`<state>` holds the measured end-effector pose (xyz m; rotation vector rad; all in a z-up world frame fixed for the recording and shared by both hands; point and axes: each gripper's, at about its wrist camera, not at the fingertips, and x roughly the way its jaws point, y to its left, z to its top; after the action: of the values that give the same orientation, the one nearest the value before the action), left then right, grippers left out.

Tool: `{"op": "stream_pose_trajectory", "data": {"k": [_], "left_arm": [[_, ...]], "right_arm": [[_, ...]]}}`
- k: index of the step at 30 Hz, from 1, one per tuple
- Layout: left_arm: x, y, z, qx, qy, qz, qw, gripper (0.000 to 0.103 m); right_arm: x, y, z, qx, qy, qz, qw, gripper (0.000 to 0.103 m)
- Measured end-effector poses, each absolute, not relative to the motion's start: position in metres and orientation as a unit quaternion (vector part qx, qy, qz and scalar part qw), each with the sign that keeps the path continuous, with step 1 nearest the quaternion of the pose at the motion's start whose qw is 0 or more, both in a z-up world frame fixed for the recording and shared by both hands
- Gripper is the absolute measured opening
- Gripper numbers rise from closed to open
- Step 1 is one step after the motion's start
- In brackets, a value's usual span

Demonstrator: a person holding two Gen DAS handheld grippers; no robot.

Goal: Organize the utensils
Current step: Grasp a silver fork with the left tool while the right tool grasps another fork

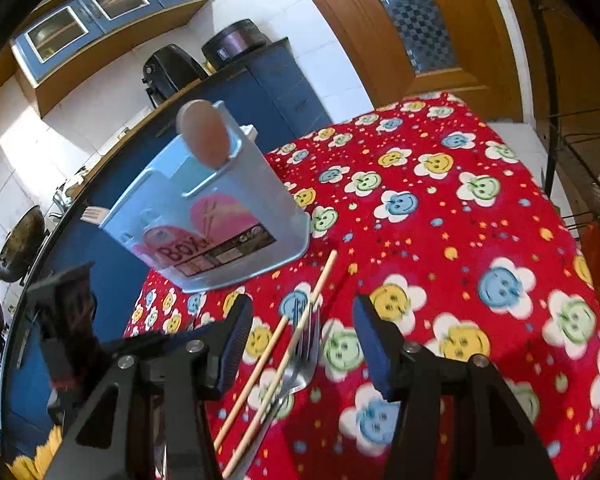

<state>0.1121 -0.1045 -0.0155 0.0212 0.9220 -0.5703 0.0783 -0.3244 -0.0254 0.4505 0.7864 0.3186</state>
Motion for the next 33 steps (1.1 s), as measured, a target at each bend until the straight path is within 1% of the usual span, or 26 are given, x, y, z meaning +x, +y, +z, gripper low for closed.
{"op": "stream_pose_trajectory", "data": {"k": [1, 3, 5, 6, 13, 15, 16, 17, 19, 20, 21, 22, 24, 26, 29, 31, 33], "left_arm": [[0.111, -0.103, -0.015, 0.005, 0.437, -0.269, 0.858, 0.008], [0.109, -0.1, -0.013, -0.005, 0.434, -0.266, 0.861, 0.007], [0.108, -0.096, -0.011, -0.016, 0.43, -0.266, 0.863, 0.004], [0.107, -0.095, -0.01, -0.019, 0.43, -0.265, 0.863, 0.003], [0.107, -0.095, -0.009, -0.017, 0.434, -0.268, 0.86, 0.003], [0.106, -0.095, -0.009, -0.02, 0.436, -0.272, 0.857, 0.003], [0.106, -0.095, -0.009, -0.023, 0.437, -0.274, 0.856, 0.004], [0.106, -0.094, -0.009, -0.025, 0.438, -0.274, 0.856, 0.004], [0.107, -0.094, -0.009, -0.027, 0.439, -0.274, 0.855, 0.004], [0.107, -0.094, -0.009, -0.027, 0.44, -0.274, 0.855, 0.004], [0.107, -0.094, -0.009, -0.028, 0.44, -0.275, 0.854, 0.004], [0.108, -0.094, -0.009, -0.028, 0.441, -0.275, 0.854, 0.004], [0.109, -0.094, -0.01, -0.032, 0.447, -0.276, 0.85, 0.01], [0.11, -0.094, -0.012, -0.036, 0.453, -0.276, 0.847, 0.012], [0.109, -0.096, -0.014, -0.036, 0.454, -0.277, 0.846, 0.014], [0.109, -0.097, -0.014, -0.035, 0.454, -0.28, 0.845, 0.019], [0.11, -0.101, -0.015, -0.036, 0.457, -0.286, 0.841, 0.028]], "right_arm": [[0.084, -0.324, -0.027, 0.22, 0.384, 0.154, 0.884, 0.056], [0.093, -0.321, -0.029, 0.218, 0.393, 0.152, 0.88, 0.056], [0.101, -0.316, -0.03, 0.207, 0.4, 0.149, 0.88, 0.051], [0.104, -0.313, -0.031, 0.203, 0.403, 0.149, 0.88, 0.05], [0.117, -0.308, -0.039, 0.201, 0.424, 0.136, 0.873, 0.045], [0.119, -0.308, -0.042, 0.202, 0.427, 0.137, 0.871, 0.038], [0.119, -0.308, -0.043, 0.204, 0.428, 0.139, 0.869, 0.029], [0.119, -0.309, -0.044, 0.207, 0.427, 0.144, 0.868, 0.017], [0.119, -0.31, -0.044, 0.21, 0.422, 0.15, 0.869, 0.016], [0.117, -0.31, -0.043, 0.21, 0.417, 0.153, 0.871, 0.011], [0.116, -0.31, -0.041, 0.209, 0.41, 0.157, 0.873, 0.01], [0.114, -0.31, -0.04, 0.21, 0.405, 0.16, 0.875, 0.009], [0.111, -0.31, -0.035, 0.211, 0.394, 0.167, 0.879, 0.009], [0.109, -0.31, -0.031, 0.21, 0.385, 0.169, 0.883, 0.009], [0.106, -0.31, -0.026, 0.212, 0.373, 0.182, 0.885, 0.009], [0.103, -0.31, -0.023, 0.213, 0.365, 0.189, 0.886, 0.009], [0.104, -0.308, -0.021, 0.211, 0.363, 0.194, 0.887, 0.009]]}}
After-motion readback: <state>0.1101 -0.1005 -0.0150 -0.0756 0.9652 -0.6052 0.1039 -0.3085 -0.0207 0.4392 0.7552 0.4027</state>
